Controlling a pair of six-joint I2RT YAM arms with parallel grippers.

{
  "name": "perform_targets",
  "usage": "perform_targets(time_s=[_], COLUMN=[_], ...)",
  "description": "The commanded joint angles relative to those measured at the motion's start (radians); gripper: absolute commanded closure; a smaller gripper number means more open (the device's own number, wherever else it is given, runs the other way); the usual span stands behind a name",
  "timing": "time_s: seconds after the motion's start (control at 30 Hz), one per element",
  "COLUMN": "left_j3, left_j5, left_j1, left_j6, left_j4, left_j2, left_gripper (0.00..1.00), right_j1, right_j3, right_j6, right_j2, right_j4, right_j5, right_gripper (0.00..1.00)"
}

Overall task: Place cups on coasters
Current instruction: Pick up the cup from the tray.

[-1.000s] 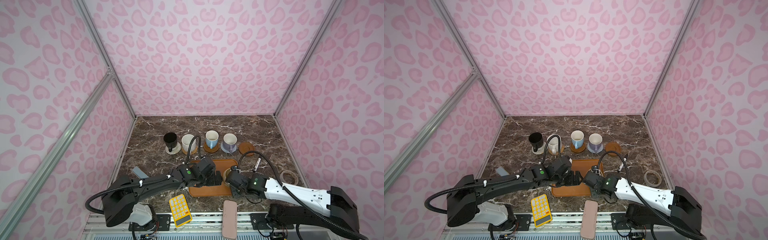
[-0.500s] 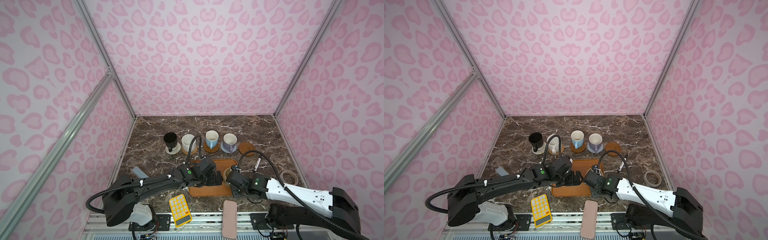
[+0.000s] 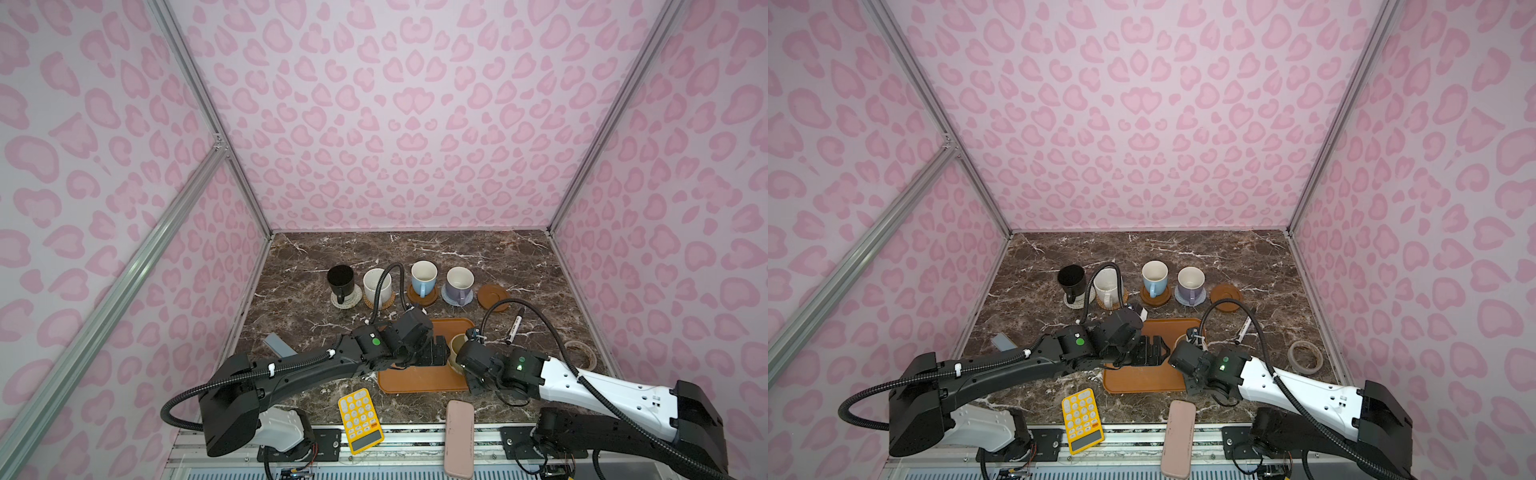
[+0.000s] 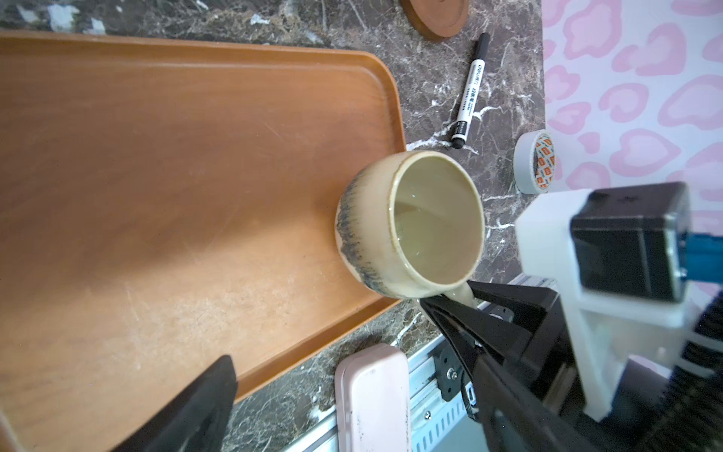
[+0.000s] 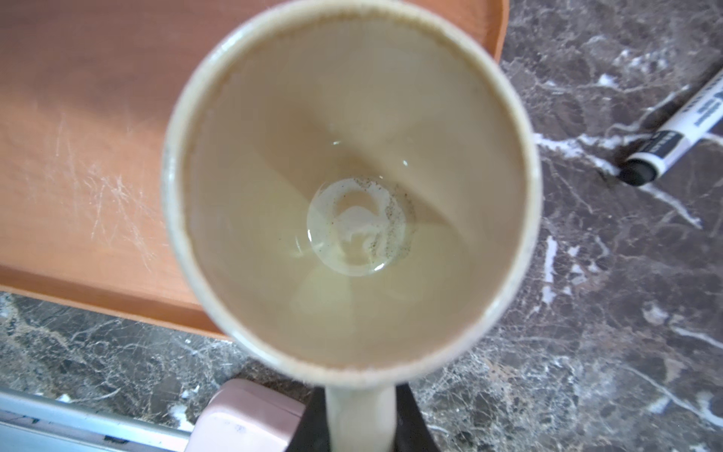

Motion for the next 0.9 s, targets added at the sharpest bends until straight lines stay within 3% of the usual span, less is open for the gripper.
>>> perform_targets(time_s=[0.0,0.63,0.87], left_j3=[0.034,0.109,0.146], left_j5=[-0.004,-0.012,-0.001], left_j1=[0.0,0.015,0.038], left_j6=[0.033,0.033,0.033], left_j4=[0.02,0.014,0.029], left_j2=[-0.005,0.0,0.019], left_gripper=[0.04,0.04,0.04], right_j1=[0.002,-0.006,-0.132], right_j3=[0.016,0.06,0.071], right_j6=[0.007,-0.017,-0.094], right_j2=[-0.011,-0.081,-0.107], right_j4=[0.01,-0.021,-0.027], right_j5=[0.06,0.161,0.141], right_gripper=[1.0,1.0,1.0])
